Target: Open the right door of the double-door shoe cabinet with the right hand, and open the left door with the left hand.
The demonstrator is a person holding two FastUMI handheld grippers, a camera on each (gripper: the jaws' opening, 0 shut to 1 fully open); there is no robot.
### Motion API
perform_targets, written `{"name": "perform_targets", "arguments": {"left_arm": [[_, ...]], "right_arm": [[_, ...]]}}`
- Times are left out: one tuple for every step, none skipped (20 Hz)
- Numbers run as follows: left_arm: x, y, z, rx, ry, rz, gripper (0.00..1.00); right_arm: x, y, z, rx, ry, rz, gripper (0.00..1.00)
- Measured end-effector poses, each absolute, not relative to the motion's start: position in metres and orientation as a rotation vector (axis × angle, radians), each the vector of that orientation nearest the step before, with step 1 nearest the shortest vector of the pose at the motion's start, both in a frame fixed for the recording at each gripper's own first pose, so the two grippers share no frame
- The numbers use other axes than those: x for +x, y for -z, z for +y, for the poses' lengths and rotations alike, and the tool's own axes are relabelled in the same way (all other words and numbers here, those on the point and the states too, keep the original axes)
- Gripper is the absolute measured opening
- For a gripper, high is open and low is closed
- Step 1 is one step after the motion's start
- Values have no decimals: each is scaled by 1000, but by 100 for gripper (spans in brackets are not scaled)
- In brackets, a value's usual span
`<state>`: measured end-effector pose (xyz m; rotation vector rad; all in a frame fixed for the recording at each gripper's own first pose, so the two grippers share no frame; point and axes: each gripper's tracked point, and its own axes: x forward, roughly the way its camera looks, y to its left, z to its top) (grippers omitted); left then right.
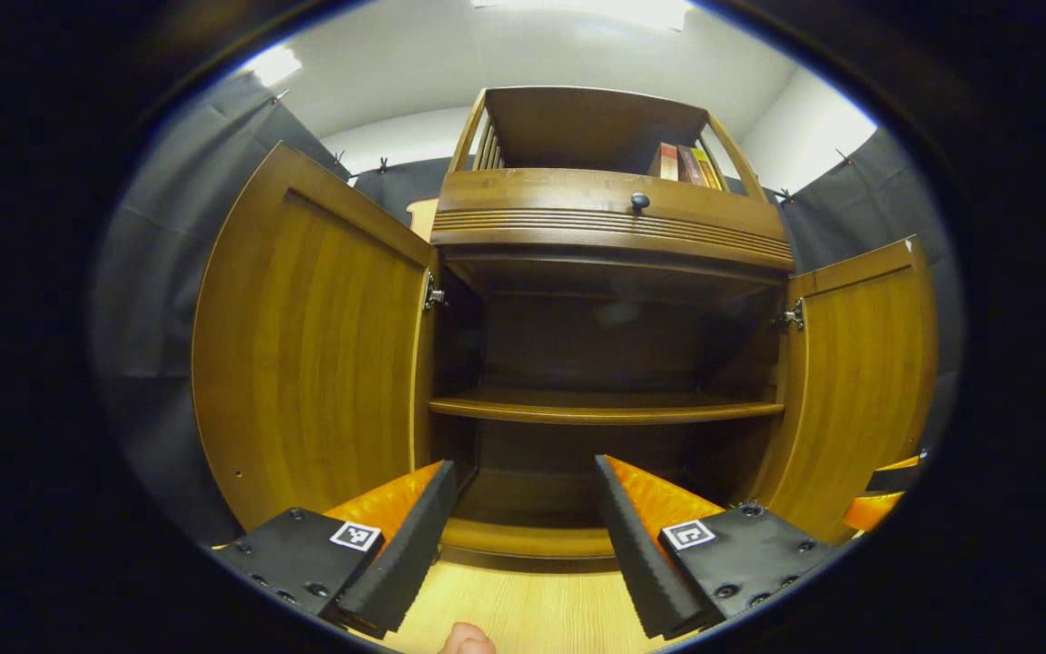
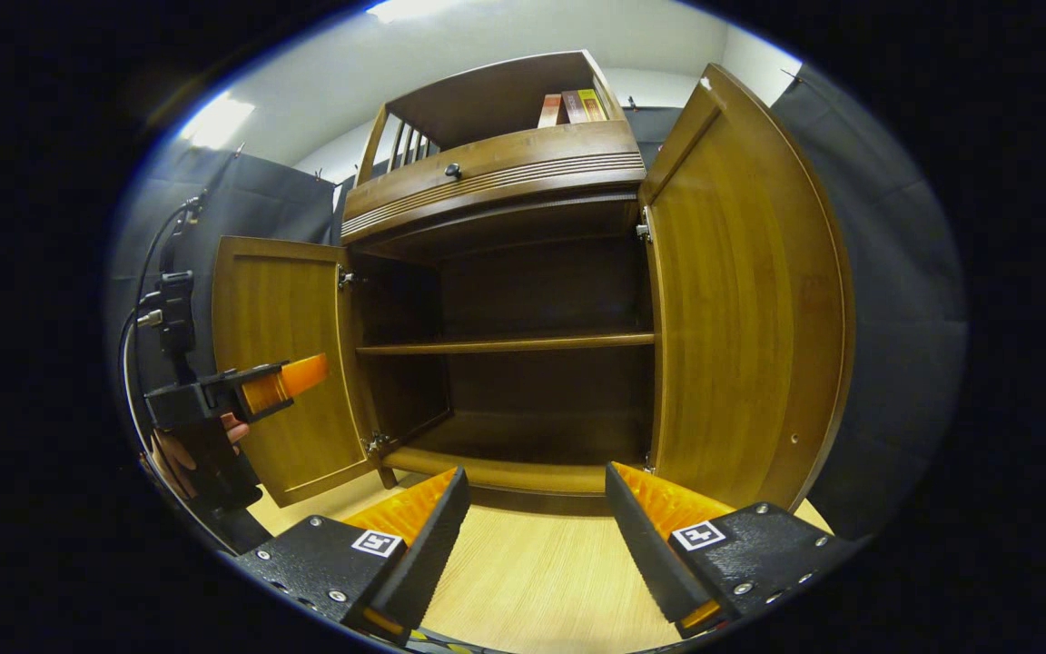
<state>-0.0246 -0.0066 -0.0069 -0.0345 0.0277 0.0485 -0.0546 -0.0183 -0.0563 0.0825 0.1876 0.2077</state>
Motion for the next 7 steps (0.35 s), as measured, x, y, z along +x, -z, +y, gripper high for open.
{"name": "perform_targets", "arguments": {"left_arm": [[-24, 7, -9, -40, -41, 28, 96], [-24, 9, -9, -43, -40, 31, 96], [-22, 11, -8, -42, -44, 35, 96], [-21, 13, -8, -41, -46, 39, 96], [-21, 13, -7, -41, -47, 41, 96], [-20, 13, -8, -40, -46, 40, 97], [-18, 14, -8, -38, -45, 40, 96]], "right_arm": [[-54, 57, -17, 80, -210, 189, 93], [-53, 57, -17, 79, -212, 191, 100], [-52, 57, -17, 80, -211, 191, 100], [-51, 57, -17, 81, -209, 191, 100], [-50, 57, -17, 82, -209, 191, 100], [-49, 56, -16, 82, -210, 191, 82], [-49, 56, -16, 82, -211, 189, 82]]}}
